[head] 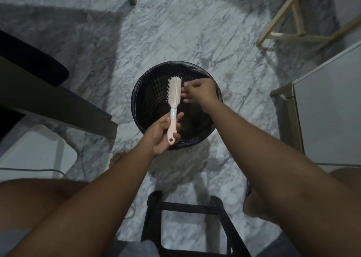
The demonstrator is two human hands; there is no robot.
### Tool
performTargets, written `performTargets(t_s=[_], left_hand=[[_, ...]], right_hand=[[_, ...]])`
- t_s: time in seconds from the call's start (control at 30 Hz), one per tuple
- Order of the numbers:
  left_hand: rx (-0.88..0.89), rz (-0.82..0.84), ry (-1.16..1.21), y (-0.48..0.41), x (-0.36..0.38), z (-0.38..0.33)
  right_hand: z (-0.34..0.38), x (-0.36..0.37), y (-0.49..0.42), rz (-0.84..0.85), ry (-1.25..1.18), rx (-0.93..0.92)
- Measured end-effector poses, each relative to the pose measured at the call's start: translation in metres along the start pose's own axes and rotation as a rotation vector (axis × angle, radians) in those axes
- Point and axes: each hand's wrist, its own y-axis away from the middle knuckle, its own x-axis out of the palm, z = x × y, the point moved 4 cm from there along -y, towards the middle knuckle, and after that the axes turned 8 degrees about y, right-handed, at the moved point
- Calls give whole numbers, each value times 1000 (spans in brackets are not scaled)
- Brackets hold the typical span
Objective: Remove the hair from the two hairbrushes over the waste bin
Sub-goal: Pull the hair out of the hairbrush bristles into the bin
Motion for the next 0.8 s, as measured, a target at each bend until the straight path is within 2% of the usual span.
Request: performTargets(t_s=[0.07, 0.17, 0.3, 0.4, 0.47, 0.63, 0.8], left_hand=[[-2, 4, -7, 0, 1, 0], [-3, 15, -11, 1, 4, -1], [14, 0, -36, 4, 7, -3], [40, -22, -29, 8, 11, -5], [50, -29, -30, 11, 15, -7], [15, -46, -85, 17, 22, -10], [9, -148, -264, 9, 23, -9]], right_hand=[[-1, 1, 4, 45, -45, -21], [-1, 2, 5, 93, 20, -43], [-1, -3, -1, 0, 59, -33], [-13, -4, 0, -50, 28, 51], [-25, -5, 1, -68, 133, 73], [-8, -15, 17, -131, 489, -90], [-9, -5, 21, -60, 572, -181]])
